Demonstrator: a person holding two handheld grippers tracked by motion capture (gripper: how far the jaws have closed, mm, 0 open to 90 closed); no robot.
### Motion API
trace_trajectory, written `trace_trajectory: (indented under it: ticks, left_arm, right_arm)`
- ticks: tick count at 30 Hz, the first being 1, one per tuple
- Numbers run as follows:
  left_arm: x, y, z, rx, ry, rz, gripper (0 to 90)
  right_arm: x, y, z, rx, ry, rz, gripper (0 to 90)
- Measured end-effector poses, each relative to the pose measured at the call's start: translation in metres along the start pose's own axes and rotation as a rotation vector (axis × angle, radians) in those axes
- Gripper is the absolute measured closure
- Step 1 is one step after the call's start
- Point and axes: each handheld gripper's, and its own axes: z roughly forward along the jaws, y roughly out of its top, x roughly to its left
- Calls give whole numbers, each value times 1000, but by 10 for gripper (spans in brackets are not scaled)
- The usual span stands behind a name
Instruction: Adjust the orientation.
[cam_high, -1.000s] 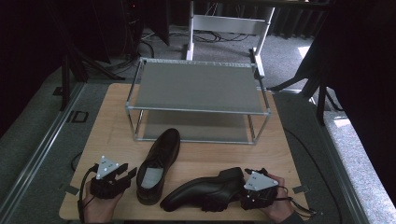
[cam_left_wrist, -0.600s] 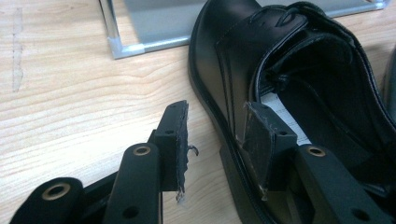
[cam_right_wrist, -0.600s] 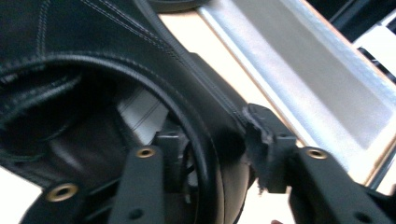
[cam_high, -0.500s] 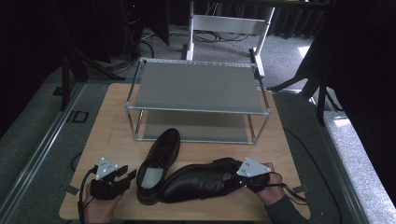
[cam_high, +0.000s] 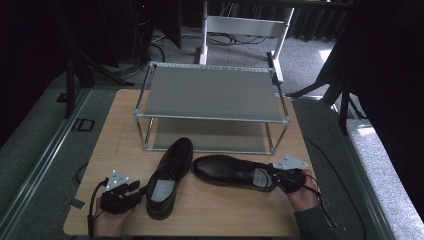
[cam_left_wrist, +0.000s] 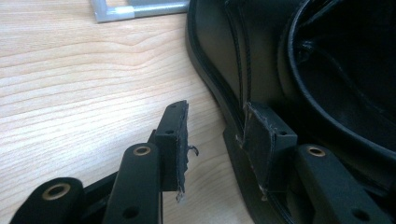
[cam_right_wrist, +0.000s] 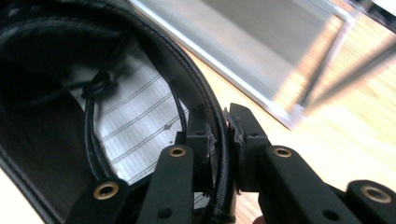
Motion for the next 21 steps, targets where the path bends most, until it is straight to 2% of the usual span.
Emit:
trace_trajectory:
  ticks: [3,8,16,19,21]
  left_arm:
    - [1,0,3,5,-7,4,608]
    - [3,-2,12,29,-26,15,640]
    - [0,-1,17,49,-25,44,705]
    - [-5,0,20,54,-55,55,705]
    - [-13,1,24,63,-77,79,704]
  right_arm:
    - [-9,-2,0,20,-25,82,795]
    - [-14,-1,2,50,-38,154,795]
    - [-15,0,2,92,-91,225,791]
    - [-19,-1,2,106,-94,273,786]
    - [-19,-1,2,97,-85,275,768]
